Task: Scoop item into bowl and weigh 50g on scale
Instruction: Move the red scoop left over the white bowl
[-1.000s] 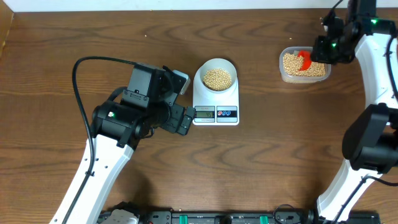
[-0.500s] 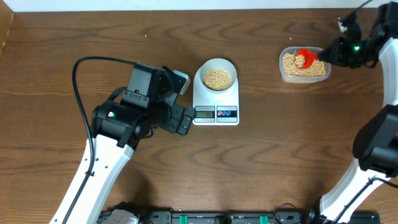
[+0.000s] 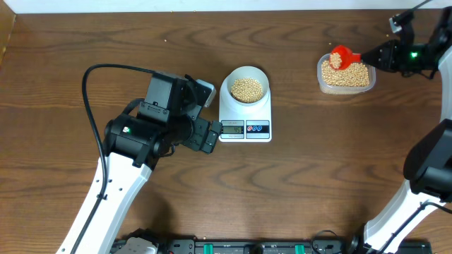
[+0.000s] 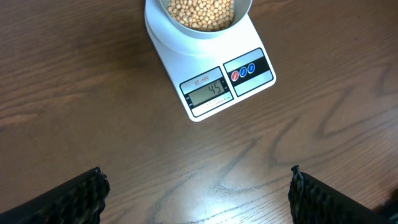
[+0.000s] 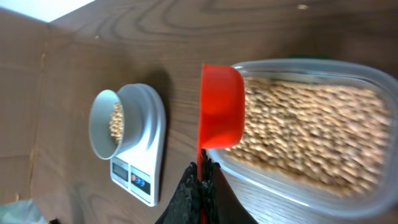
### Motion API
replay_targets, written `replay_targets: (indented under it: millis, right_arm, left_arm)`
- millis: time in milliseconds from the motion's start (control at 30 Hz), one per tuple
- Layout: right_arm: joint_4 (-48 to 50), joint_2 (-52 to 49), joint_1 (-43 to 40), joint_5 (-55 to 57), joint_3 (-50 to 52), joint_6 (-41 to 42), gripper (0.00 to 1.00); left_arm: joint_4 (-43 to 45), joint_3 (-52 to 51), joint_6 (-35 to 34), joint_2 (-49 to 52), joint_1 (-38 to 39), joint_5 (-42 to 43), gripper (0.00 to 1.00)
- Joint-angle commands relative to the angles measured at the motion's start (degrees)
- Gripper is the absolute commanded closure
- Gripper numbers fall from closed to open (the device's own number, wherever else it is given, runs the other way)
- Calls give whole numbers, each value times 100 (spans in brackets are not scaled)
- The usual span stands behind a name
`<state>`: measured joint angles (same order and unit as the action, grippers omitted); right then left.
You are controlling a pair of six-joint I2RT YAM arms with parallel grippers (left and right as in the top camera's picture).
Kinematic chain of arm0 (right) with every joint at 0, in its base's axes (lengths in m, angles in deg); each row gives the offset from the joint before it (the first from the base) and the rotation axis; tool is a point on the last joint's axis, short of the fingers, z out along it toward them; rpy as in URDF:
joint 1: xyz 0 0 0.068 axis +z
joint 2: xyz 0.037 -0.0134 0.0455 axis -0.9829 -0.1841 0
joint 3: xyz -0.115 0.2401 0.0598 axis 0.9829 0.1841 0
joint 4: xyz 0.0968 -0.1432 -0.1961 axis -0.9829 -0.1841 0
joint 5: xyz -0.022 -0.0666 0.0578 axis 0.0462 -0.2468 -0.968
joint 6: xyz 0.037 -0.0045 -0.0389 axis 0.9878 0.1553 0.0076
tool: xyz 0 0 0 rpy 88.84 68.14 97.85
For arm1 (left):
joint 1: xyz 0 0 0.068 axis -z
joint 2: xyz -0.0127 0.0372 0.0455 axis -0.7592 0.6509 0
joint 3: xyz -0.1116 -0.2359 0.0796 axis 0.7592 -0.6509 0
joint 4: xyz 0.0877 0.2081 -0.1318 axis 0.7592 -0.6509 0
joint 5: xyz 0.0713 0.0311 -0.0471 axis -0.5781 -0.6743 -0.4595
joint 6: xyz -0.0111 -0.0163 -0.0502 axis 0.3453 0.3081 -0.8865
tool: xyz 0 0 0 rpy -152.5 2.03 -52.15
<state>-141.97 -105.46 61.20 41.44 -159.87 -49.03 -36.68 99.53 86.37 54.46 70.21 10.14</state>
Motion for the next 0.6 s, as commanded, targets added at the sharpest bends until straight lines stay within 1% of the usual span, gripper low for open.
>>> replay_targets:
  millis: [0,167,367,567]
  right_arm:
    - [28,-4,280,-378,-142,-136,99]
    - [111,-2,763,-544,-323,-138,99]
    - [367,-2,1364,-1082,-542,-140,99]
    - [339,-2,1784,-1147,-557,-258,99]
  left_arm:
    - [-33,-7,57,33,-24,68,5]
    - [-33,-7,57,33,-24,68,5]
    - [-33,-7,57,33,-24,68,5]
    - [-33,-7,57,33,-24,68,5]
